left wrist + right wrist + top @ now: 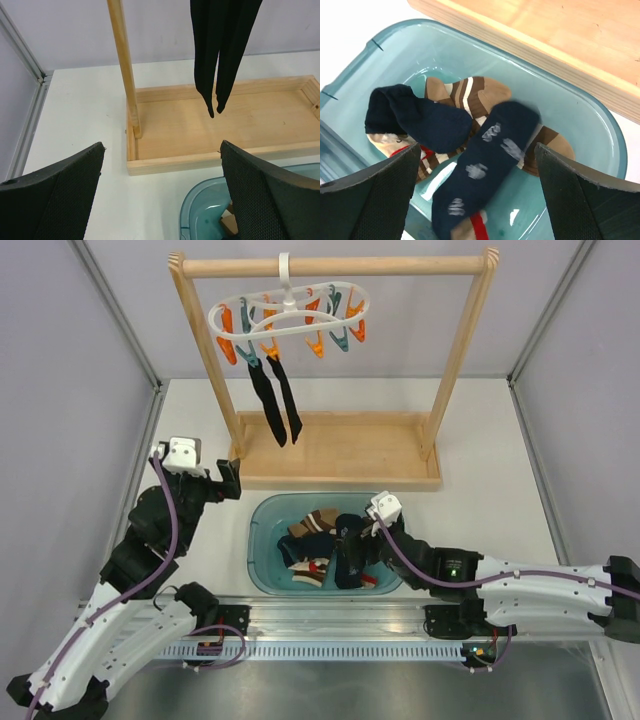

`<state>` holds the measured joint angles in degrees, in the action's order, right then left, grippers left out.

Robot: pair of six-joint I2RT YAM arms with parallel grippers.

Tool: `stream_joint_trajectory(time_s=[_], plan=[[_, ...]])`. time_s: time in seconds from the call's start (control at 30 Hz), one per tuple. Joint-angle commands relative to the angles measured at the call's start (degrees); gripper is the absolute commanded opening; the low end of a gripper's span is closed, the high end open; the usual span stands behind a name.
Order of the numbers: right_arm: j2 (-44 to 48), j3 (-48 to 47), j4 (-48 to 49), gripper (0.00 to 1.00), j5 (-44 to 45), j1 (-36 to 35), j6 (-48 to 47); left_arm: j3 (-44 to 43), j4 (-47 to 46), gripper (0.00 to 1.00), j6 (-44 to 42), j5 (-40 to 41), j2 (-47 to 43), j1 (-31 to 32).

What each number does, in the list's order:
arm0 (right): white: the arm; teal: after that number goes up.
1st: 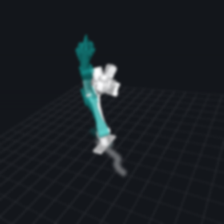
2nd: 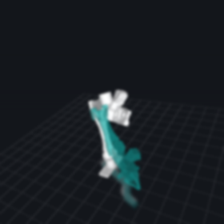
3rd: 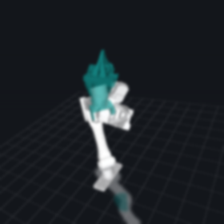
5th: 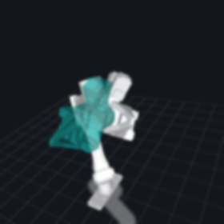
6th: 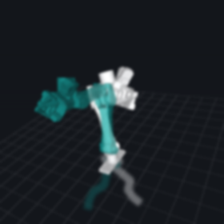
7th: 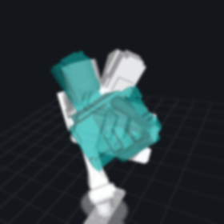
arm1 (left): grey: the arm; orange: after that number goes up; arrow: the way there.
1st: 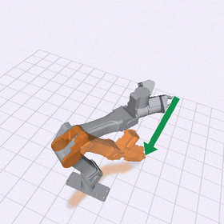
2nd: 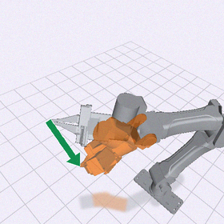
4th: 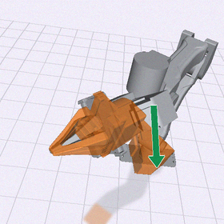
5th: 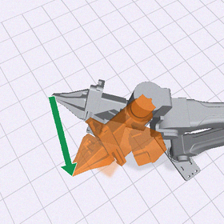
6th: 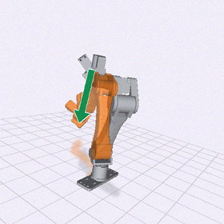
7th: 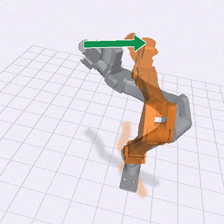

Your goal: Remove the socks clipped to the hanger

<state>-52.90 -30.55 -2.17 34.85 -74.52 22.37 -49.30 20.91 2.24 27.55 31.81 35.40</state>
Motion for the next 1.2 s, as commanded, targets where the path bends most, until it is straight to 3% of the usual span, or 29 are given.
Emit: stream_joint_trajectory(time_s=[0.0, 0.43, 0.73, 0.97, 1.17], plan=[[3.4, 0.7, 1.3, 0.98, 1.9, -0.4, 1.2, 0.3, -1.7, 1.0, -1.8, 0.5, 0.3, -0.6], [2.8, -3.6, -0.5, 0.98, 6.2, -0.4, -4.6, -0.3, -1.4, 1.0, -0.5, 0.7, -0.3, -1.6], [-6.1, -11.3, 13.2, 0.98, 8.6, 1.1, -17.0, -3.6, -2.6, 1.0, 0.5, -5.7, 4.2, -5.0], [-17.8, -18.6, 27.3, 0.98, -4.1, 14.0, -17.9, -6.3, -2.9, 1.0, 4.0, -13.1, 7.7, -11.6], [-29.2, -28.9, 33.6, 0.95, -12.4, 19.1, -19.1, -3.2, -3.2, 1.0, 5.1, -15.4, 6.8, -14.3]])
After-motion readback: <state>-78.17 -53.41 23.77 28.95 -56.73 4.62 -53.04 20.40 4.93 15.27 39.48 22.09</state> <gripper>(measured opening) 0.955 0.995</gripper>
